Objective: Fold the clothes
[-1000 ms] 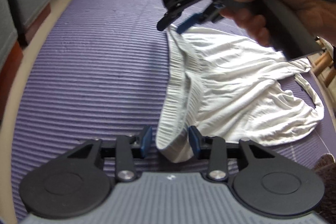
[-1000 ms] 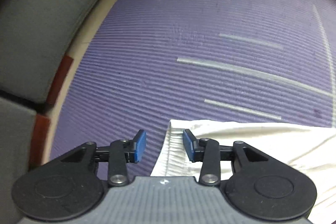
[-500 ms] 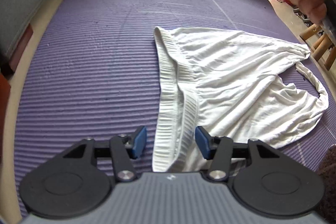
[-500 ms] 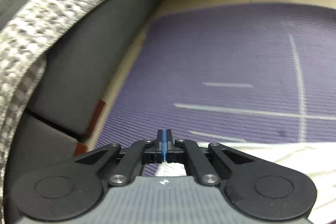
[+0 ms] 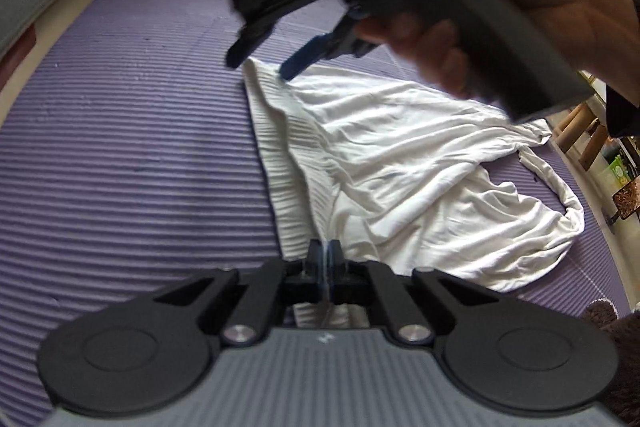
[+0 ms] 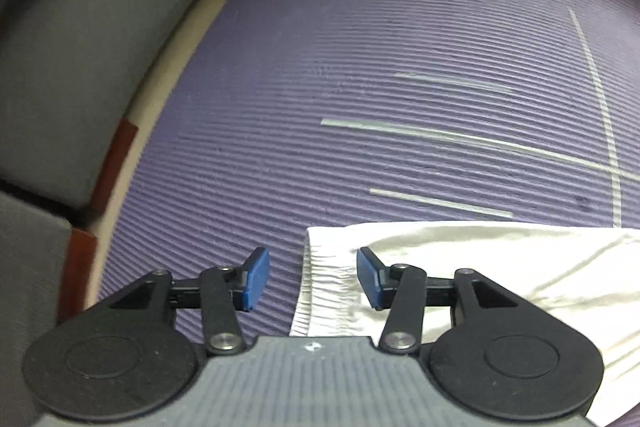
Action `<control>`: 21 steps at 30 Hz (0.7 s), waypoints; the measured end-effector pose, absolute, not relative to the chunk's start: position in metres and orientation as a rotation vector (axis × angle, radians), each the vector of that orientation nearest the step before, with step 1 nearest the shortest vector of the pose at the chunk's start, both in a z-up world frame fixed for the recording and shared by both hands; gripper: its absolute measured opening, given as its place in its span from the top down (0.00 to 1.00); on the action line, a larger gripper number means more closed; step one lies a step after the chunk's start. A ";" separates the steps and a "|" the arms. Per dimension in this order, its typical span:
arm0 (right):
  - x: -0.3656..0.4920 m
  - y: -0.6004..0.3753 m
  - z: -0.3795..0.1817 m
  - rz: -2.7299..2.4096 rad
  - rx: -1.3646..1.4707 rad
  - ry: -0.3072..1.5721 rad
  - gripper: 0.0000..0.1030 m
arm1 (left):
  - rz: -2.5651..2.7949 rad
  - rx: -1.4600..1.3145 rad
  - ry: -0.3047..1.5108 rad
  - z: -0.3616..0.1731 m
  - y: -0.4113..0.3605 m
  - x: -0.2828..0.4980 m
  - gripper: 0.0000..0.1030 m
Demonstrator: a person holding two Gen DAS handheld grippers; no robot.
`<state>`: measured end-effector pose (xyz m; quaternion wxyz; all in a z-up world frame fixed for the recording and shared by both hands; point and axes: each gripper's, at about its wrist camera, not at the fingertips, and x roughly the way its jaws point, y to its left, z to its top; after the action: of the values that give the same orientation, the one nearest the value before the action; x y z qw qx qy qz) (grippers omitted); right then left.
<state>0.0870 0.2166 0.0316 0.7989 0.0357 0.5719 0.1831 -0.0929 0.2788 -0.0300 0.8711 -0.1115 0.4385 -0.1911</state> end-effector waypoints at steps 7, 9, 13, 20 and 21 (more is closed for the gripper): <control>0.079 0.202 0.028 0.425 0.071 1.158 0.94 | -0.344 -0.230 0.928 -0.026 0.290 -0.095 0.71; 0.080 0.184 0.031 0.456 0.156 1.149 0.94 | -0.340 -0.209 0.931 -0.025 0.290 -0.094 0.66; 0.073 0.132 0.055 0.582 0.334 1.071 0.94 | -0.315 -0.152 0.926 -0.020 0.286 -0.087 0.38; 0.063 0.059 0.080 0.658 0.480 0.999 0.94 | -0.383 -0.173 0.953 -0.016 0.279 -0.065 0.38; 0.067 0.057 0.082 0.661 0.488 0.994 0.94 | -0.405 -0.180 0.962 -0.014 0.277 -0.063 0.38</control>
<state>0.0669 0.0570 0.0823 0.7993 0.2275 0.4631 0.3079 -0.0628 0.2767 -0.0138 0.8630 -0.0859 0.4589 -0.1930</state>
